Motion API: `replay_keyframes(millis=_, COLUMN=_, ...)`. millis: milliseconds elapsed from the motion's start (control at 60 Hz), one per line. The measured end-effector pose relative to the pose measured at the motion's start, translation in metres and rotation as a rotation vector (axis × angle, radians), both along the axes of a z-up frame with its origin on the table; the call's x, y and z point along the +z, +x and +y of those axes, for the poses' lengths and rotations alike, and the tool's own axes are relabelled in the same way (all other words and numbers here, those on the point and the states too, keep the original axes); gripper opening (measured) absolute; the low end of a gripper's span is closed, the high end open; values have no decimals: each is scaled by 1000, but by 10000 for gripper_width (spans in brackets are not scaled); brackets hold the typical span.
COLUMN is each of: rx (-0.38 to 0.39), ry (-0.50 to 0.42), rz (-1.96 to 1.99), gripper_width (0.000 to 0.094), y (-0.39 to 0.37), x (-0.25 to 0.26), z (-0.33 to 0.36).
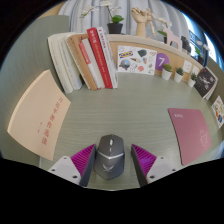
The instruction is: Arrange mouse
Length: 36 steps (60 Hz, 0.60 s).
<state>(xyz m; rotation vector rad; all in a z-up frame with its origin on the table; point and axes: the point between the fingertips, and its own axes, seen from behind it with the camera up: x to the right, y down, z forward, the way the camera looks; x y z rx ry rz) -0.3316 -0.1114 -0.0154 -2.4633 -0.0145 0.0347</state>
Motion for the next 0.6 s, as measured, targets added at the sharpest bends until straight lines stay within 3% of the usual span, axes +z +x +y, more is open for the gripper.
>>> replay_keyframes(millis=67, rx=-10, ry=14, rz=0, gripper_width=649, y=0, x=0, z=0)
replay_keyframes(millis=117, rx=-12, ry=21, rz=1, gripper_width=506, y=0, x=0, z=0)
replay_keyframes(millis=217, rx=-15, ry=33, rz=12, gripper_width=471, y=-2, x=1, z=0)
replay_keyframes(millis=383, rx=26, ry=17, rz=25, gripper_width=328, y=-1, x=0, z=-1)
replay_keyframes(millis=550, rx=111, ry=-32, rz=36, gripper_width=325, y=-4, x=6, z=-5)
replay_keyframes(millis=600, rx=147, ry=-6, rz=14, gripper_width=326, y=0, x=26, z=-2)
